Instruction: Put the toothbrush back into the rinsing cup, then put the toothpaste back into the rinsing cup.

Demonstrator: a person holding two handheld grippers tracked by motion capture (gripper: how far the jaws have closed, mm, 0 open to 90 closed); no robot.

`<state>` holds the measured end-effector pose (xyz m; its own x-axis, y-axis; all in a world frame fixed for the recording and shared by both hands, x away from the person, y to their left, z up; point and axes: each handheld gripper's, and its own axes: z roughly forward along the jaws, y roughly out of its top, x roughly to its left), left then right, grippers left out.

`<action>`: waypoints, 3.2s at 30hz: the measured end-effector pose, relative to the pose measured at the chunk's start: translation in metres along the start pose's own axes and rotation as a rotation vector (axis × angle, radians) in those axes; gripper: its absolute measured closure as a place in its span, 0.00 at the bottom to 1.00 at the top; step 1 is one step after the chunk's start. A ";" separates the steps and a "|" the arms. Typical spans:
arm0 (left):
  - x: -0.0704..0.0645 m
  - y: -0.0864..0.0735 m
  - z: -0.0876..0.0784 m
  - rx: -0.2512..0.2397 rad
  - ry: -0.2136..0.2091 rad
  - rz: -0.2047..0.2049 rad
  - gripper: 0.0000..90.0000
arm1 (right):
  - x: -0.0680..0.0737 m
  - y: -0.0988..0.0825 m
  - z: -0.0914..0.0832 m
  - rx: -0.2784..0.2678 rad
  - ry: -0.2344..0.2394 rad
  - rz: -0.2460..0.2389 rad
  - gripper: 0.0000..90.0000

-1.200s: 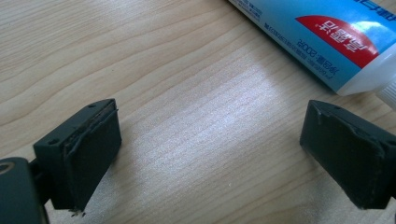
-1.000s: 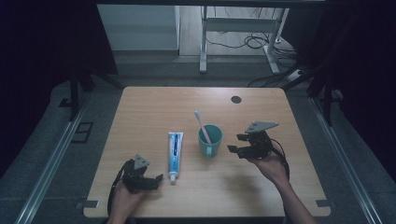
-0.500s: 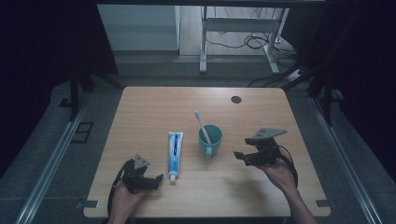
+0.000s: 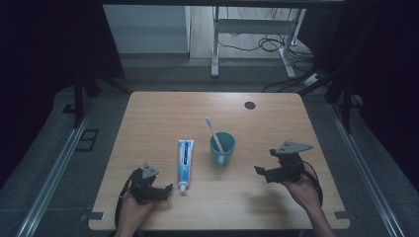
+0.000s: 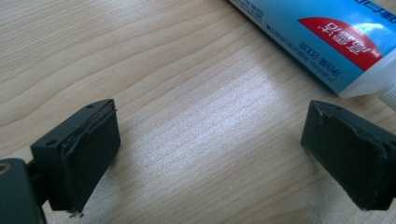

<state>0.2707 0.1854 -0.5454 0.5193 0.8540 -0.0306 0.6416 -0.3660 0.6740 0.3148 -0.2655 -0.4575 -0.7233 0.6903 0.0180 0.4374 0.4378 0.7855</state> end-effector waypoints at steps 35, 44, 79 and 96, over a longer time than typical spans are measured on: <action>0.000 0.000 0.000 0.001 0.003 0.002 0.05 | -0.005 -0.073 0.024 0.080 -0.062 0.023 0.00; 0.003 0.001 -0.004 0.003 0.006 -0.025 0.13 | -0.007 -0.082 0.028 0.097 -0.063 0.029 0.00; 0.001 0.019 -0.023 -0.055 -0.095 0.007 0.67 | -0.007 -0.087 0.028 0.118 -0.068 0.040 0.03; -0.015 0.060 -0.010 -0.010 -0.175 0.058 0.99 | -0.007 -0.087 0.028 0.116 -0.070 0.041 0.03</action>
<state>0.2955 0.1547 -0.4970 0.6460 0.7540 -0.1194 0.6030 -0.4082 0.6854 0.2968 -0.2924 -0.5428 -0.6663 0.7457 0.0020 0.5275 0.4694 0.7081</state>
